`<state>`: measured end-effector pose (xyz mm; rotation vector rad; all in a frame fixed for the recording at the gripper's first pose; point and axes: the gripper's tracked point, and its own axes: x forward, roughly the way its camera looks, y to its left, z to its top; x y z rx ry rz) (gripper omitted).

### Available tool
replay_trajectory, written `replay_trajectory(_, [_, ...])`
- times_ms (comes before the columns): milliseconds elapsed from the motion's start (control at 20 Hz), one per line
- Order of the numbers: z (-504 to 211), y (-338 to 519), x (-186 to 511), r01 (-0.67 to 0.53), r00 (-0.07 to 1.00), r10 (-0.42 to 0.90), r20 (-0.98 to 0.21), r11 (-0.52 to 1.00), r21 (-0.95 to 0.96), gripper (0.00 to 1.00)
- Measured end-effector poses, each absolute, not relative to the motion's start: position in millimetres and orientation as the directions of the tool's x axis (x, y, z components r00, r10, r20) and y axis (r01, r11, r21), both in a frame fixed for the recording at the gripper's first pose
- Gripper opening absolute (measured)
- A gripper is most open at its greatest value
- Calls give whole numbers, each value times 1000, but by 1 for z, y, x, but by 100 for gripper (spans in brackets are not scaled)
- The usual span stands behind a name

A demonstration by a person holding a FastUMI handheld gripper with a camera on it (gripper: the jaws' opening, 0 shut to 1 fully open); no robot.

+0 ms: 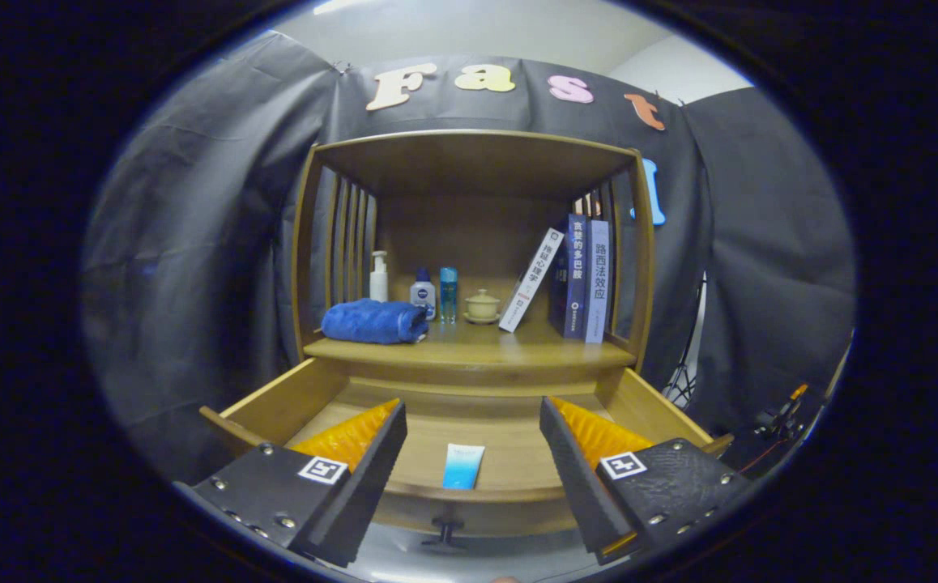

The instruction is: Pull open the drawer, take out the items inside it, and place them on the countertop above the cabinet.

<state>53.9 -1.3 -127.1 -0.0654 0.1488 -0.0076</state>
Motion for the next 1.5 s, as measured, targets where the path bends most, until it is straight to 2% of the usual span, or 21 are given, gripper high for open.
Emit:
replay_trajectory(200, [-131,-7,92,17,974,-28,-226,999,-48,98])
replay_trajectory(350, [-158,-5,126,9,927,-20,-374,1000,-29,98])
replay_trajectory(550, [-233,-1,140,-6,739,-27,-673,999,-46,98])
replay_trajectory(700, [-285,2,128,-17,565,-44,-824,998,-65,99])
replay_trajectory(800, [-301,11,118,-26,453,5,-891,1000,-7,99])
replay_trajectory(1000, [-320,9,109,28,327,2,-945,1000,12,84])
replay_trajectory(1100, [-323,11,114,35,330,7,-944,999,19,75])
replay_trajectory(1200, [-322,3,114,18,343,-24,-939,1000,-19,75])
replay_trajectory(1300, [-324,5,121,34,360,-13,-933,999,0,45])
replay_trajectory(1500, [-308,11,122,-1,433,25,-901,1000,27,45])
